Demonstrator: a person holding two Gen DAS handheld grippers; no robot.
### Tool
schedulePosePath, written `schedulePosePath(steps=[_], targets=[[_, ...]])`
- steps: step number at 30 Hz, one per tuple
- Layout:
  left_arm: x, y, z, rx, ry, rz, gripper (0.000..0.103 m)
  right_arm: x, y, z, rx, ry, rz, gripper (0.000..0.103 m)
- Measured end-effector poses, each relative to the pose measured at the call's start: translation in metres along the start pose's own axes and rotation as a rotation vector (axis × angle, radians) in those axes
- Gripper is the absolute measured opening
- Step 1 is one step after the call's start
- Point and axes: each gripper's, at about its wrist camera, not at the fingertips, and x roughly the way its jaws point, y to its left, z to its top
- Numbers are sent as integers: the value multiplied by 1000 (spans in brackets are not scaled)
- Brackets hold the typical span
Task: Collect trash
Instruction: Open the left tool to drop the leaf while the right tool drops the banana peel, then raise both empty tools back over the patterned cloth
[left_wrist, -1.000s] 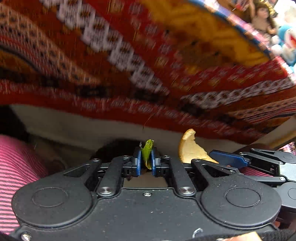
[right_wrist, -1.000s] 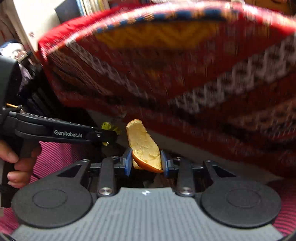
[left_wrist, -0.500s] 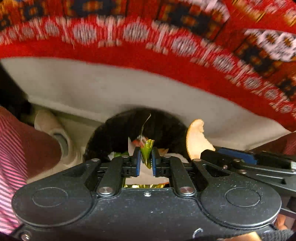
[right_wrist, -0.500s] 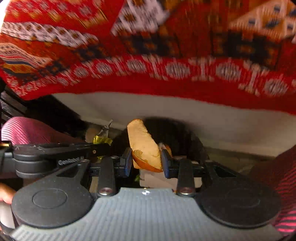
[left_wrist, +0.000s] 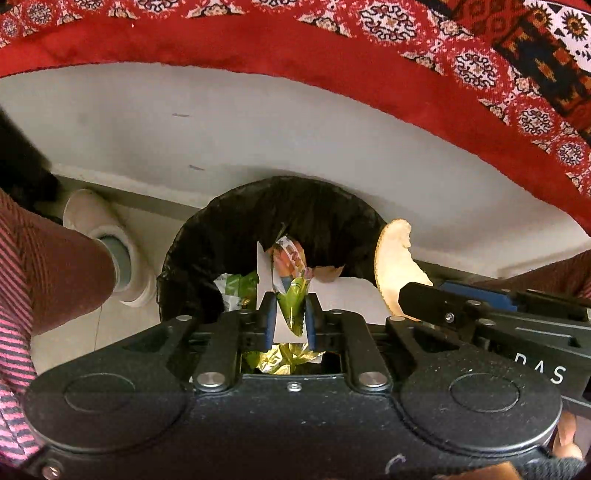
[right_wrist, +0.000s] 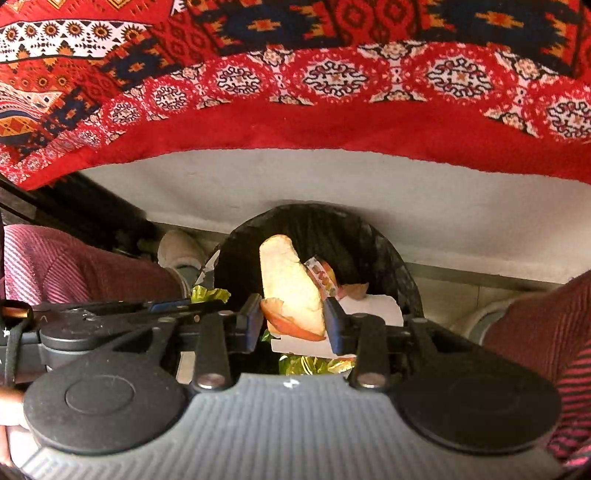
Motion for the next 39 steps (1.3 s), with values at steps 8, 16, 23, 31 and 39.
schedulePosePath(steps=[8, 16, 23, 31, 39], targets=[[7, 3, 2, -16, 25, 11, 17, 14, 5, -1, 6, 8, 1, 46], [7, 3, 3, -22, 29, 26, 36, 16, 5, -3, 6, 7, 3, 55], [8, 6, 4, -34, 34, 36, 43, 11, 2, -3, 8, 1, 5, 61], [-28, 2, 5, -15, -40, 20, 43, -22, 4, 1, -16, -61, 27, 64], [-156, -1, 4, 87, -304, -124, 50, -122, 15, 9, -201, -201, 175, 81]])
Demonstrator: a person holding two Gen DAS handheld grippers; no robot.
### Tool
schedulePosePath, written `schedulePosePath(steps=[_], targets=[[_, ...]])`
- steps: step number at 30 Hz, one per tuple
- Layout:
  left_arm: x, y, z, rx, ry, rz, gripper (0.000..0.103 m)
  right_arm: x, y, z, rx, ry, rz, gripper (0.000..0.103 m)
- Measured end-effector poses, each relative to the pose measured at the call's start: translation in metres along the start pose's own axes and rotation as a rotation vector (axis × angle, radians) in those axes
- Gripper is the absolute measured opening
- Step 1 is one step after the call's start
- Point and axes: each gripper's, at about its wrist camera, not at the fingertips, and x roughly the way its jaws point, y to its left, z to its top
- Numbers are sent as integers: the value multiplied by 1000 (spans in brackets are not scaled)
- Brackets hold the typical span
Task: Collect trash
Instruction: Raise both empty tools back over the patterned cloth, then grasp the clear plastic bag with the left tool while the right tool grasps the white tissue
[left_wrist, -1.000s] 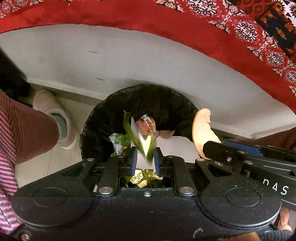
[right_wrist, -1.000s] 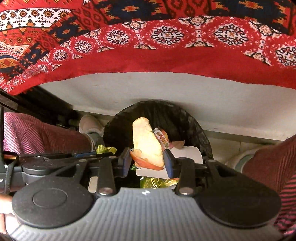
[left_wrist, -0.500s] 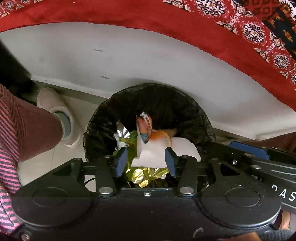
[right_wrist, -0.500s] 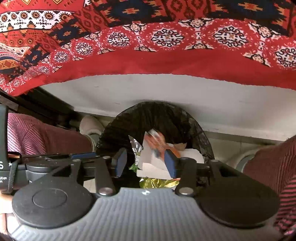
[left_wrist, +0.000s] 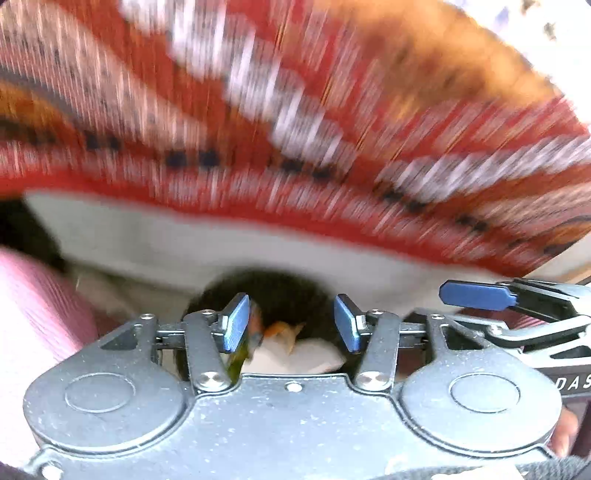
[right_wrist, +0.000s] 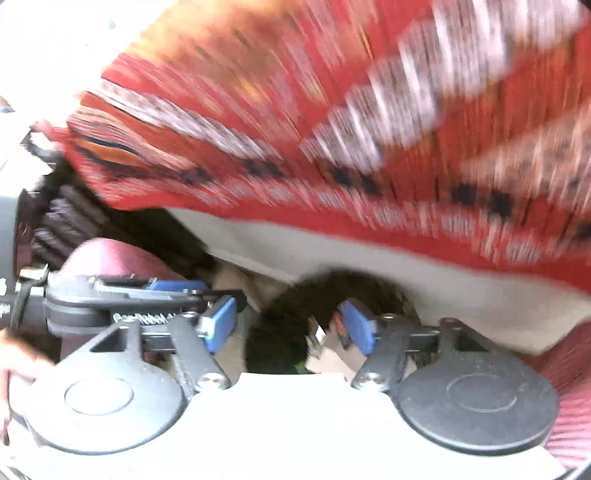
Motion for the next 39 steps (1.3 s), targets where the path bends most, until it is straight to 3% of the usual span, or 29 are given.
schedulePosePath(steps=[5, 8, 10, 13, 19, 23, 31, 35, 39], targets=[[-76, -17, 39, 76, -233, -83, 67, -72, 7, 39, -88, -153, 112, 89], [-103, -30, 66, 141, -333, -114, 80, -105, 3, 65, -87, -260, 140, 90], [-111, -37, 83, 179, -388, -114, 81, -123, 3, 83, -95, -331, 142, 90], [-111, -44, 110, 178, -445, -74, 82, -138, 1, 107, -115, -419, 94, 92], [-105, -51, 170, 145, -536, -36, 87, -145, 3, 153, -124, -561, -135, 100], [-95, -53, 215, 144, -584, -18, 90, -143, -16, 187, -107, -565, -201, 101], [-42, -61, 295, 145, -587, -5, 93, -117, -45, 254, -77, -550, -322, 101], [-8, -65, 323, 126, -610, 52, 96, -102, -56, 283, -94, -577, -449, 101], [26, -67, 343, 108, -612, 119, 96, -80, -75, 315, -85, -532, -478, 101]])
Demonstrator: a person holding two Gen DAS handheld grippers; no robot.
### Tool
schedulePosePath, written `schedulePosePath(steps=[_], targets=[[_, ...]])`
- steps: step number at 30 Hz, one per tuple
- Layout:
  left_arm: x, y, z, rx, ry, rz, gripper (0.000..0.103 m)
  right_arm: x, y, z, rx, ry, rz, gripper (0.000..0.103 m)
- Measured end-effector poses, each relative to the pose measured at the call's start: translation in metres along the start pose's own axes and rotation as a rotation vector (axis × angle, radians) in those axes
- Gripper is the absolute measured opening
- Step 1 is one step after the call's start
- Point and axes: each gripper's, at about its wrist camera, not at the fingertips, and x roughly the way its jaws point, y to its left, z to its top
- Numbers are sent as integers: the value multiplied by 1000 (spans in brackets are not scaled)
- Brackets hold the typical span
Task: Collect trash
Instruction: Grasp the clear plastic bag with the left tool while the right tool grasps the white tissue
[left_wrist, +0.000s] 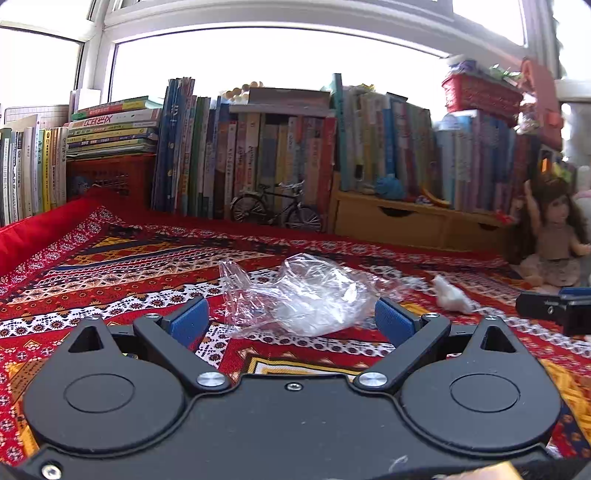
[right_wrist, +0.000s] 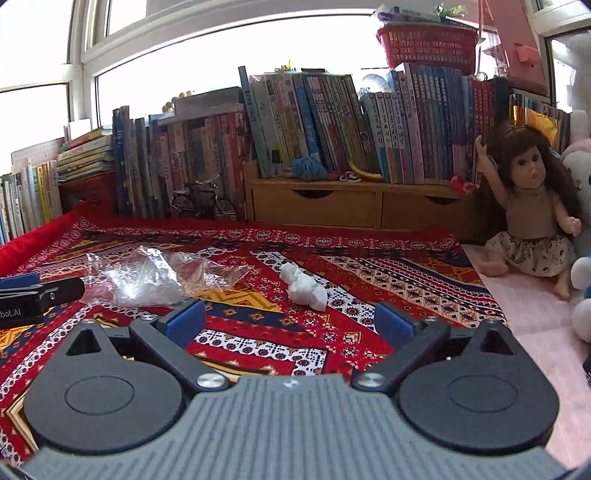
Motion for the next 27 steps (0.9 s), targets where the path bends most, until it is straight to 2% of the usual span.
schedulePosePath(steps=[4, 10, 15, 16, 18, 19, 20, 21, 22, 23, 25, 27], targets=[[27, -2, -3, -15, 20, 11, 97, 38, -10, 9, 58, 68, 10, 101], [59, 5, -2, -120, 44, 40, 98, 84, -21, 16, 126, 127, -21, 101], [82, 12, -5, -183, 88, 44, 98, 113, -26, 17, 149, 163, -54, 94], [85, 14, -6, -198, 97, 36, 97, 117, -26, 17, 148, 164, -54, 92], [90, 20, -7, -248, 111, -13, 87, 125, -26, 16, 144, 176, -51, 89], [91, 22, -8, -273, 117, -40, 69, 129, -25, 15, 141, 186, -49, 84], [92, 24, -9, -291, 129, -59, 60, 133, -25, 13, 137, 199, -48, 77], [91, 25, -10, -305, 132, -72, 55, 137, -24, 11, 133, 210, -52, 69], [89, 26, -9, -307, 129, -82, 50, 140, -23, 9, 134, 224, -55, 50], [86, 25, -9, -297, 124, -79, 48, 140, -23, 7, 141, 229, -60, 41], [77, 23, -8, -264, 106, -71, 46, 137, -23, 5, 146, 210, -55, 35], [66, 22, -6, -260, 87, -78, 46, 131, -25, 4, 150, 199, -36, 34]])
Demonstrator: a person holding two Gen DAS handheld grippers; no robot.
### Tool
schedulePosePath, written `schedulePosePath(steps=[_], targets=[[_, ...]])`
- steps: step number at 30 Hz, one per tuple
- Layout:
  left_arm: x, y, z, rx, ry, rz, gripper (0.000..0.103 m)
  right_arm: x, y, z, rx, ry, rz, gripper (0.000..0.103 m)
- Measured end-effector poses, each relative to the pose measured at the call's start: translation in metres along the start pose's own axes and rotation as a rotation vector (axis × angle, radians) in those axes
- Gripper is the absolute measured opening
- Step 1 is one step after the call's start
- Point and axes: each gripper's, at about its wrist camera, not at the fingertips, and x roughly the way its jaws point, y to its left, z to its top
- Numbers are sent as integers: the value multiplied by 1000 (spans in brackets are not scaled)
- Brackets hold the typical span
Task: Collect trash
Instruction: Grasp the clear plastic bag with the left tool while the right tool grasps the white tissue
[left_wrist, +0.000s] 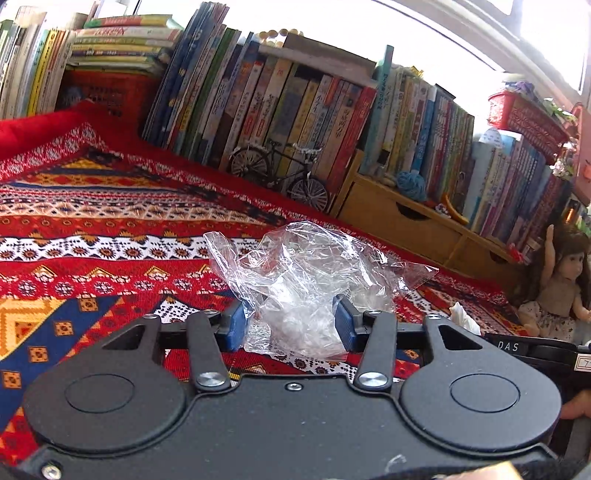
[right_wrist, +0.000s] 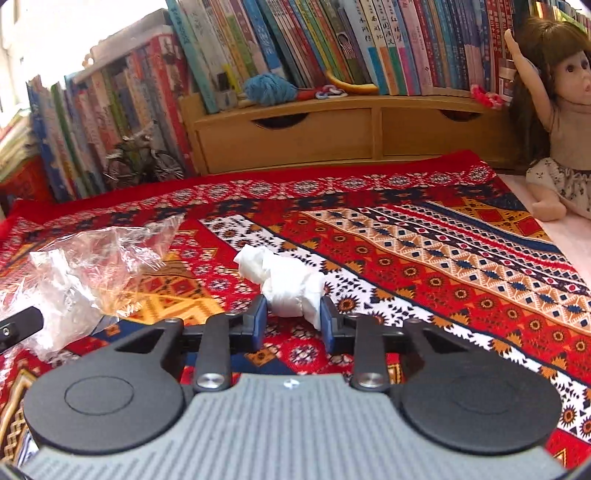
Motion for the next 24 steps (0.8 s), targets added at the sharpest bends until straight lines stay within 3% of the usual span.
schedulePosePath(steps=[12, 24], targets=[[-103, -8, -9, 70, -7, -71, 45, -93, 11, -31, -59, -70, 175, 34], [-254, 14, -60, 172, 82, -172, 46, -220, 43, -119, -216, -79, 368, 34]])
